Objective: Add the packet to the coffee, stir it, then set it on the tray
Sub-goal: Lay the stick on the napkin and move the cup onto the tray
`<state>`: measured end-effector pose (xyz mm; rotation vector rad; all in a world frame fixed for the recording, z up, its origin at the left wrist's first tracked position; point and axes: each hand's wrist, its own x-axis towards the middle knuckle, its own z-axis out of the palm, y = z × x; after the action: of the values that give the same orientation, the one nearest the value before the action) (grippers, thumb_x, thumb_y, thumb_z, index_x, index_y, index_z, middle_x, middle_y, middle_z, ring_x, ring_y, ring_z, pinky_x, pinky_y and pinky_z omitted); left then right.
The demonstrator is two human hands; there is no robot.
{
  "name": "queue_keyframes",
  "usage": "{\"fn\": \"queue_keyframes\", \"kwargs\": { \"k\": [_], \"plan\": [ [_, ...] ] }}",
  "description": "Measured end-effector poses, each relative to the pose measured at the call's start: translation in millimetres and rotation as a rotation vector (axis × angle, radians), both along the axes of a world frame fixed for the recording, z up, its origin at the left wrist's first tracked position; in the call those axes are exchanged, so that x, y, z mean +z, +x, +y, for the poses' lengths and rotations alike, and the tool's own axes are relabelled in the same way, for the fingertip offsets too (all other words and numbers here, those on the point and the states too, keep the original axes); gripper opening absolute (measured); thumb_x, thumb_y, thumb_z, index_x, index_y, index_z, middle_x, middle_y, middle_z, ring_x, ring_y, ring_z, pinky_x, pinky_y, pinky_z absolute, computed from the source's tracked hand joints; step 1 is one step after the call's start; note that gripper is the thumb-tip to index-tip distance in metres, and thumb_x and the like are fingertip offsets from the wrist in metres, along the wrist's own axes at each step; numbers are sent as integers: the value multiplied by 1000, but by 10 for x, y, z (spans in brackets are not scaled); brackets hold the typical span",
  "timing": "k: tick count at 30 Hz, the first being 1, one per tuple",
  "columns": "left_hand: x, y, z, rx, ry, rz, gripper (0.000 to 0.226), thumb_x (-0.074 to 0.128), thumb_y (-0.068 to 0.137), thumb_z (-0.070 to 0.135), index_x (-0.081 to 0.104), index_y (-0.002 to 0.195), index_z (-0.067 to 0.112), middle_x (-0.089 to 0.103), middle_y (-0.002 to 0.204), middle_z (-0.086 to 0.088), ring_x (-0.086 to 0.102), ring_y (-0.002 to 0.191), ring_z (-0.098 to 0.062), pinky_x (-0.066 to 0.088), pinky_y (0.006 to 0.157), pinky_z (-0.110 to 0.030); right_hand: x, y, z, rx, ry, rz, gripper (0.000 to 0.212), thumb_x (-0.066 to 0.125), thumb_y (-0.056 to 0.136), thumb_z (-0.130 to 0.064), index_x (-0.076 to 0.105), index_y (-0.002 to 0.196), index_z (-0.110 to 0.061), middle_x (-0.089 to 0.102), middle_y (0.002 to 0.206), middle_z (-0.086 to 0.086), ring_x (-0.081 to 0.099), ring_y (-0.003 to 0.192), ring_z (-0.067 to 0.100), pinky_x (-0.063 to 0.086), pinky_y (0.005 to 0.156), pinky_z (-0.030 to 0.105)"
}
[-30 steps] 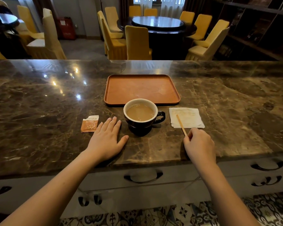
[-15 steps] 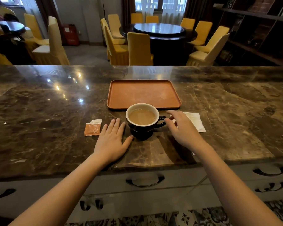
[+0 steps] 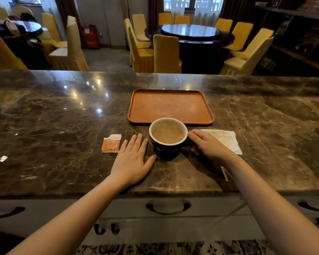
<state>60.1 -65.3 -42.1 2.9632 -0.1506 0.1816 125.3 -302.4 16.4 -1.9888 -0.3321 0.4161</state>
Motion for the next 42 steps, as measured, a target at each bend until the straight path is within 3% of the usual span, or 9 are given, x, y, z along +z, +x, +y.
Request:
{"fn": "queue_keyframes", "kwargs": {
  "k": [4, 9, 14, 21, 26, 32, 36, 42],
  "plan": [
    [-7, 1, 5, -1, -8, -4, 75, 4, 82, 66, 2, 143, 23, -1, 155, -2, -8, 140, -12, -11, 109, -32, -46, 9, -10, -8, 30, -12, 33, 38, 96, -35, 58, 95, -8, 51, 58, -1, 46, 44, 1, 39, 44, 12],
    [4, -10, -5, 7, -8, -4, 72, 8, 84, 64, 3, 144, 23, 0, 156, -2, -7, 141, -13, -10, 110, -32, -61, 40, -7, -15, 56, -51, 28, 39, 95, -34, 60, 87, -17, 53, 55, -4, 46, 45, 2, 40, 44, 13],
    [16, -24, -11, 9, -5, -14, 71, 10, 85, 63, 4, 144, 23, 0, 155, -2, -9, 140, -12, -12, 109, -31, -42, 131, -20, 7, 102, -59, 25, 42, 95, -31, 61, 80, -23, 57, 54, -16, 50, 50, 0, 42, 47, 14],
    [22, -35, -4, 1, -16, -5, 72, 9, 85, 64, 5, 144, 23, 0, 156, -2, -9, 140, -11, -11, 110, -32, 60, 410, -34, 8, 156, -82, 27, 43, 95, -23, 61, 93, -3, 56, 72, 5, 49, 51, 2, 41, 48, 14],
    [30, -44, -1, -5, -23, -4, 73, 7, 84, 65, 3, 144, 24, -1, 156, 0, -10, 139, -10, -11, 110, -31, 157, 661, -19, -7, 228, -82, 24, 43, 95, -23, 60, 81, -15, 60, 69, -2, 49, 53, 5, 42, 50, 14],
    [31, -49, -3, -1, -33, -6, 73, 8, 84, 66, 3, 145, 25, -3, 155, 2, -13, 138, -8, -11, 110, -31, 193, 1036, 19, -11, 230, -98, 25, 41, 96, -23, 59, 93, -5, 62, 83, 11, 49, 47, 1, 42, 49, 14],
    [23, -42, -1, 6, -43, -3, 72, 7, 84, 67, 0, 143, 28, -8, 151, 6, -16, 137, -6, -14, 109, -29, 146, 1228, 61, -10, 192, -105, 33, 44, 95, -27, 59, 103, 2, 62, 83, 9, 49, 51, 2, 43, 51, 13],
    [20, -60, -11, 20, -46, -12, 71, 9, 84, 67, -1, 143, 28, -8, 151, 7, -16, 138, -6, -15, 109, -28, 96, 1409, 111, 33, 160, -98, 27, 44, 95, -27, 61, 91, -7, 60, 74, 1, 53, 52, 1, 45, 52, 12]
  ]
}}
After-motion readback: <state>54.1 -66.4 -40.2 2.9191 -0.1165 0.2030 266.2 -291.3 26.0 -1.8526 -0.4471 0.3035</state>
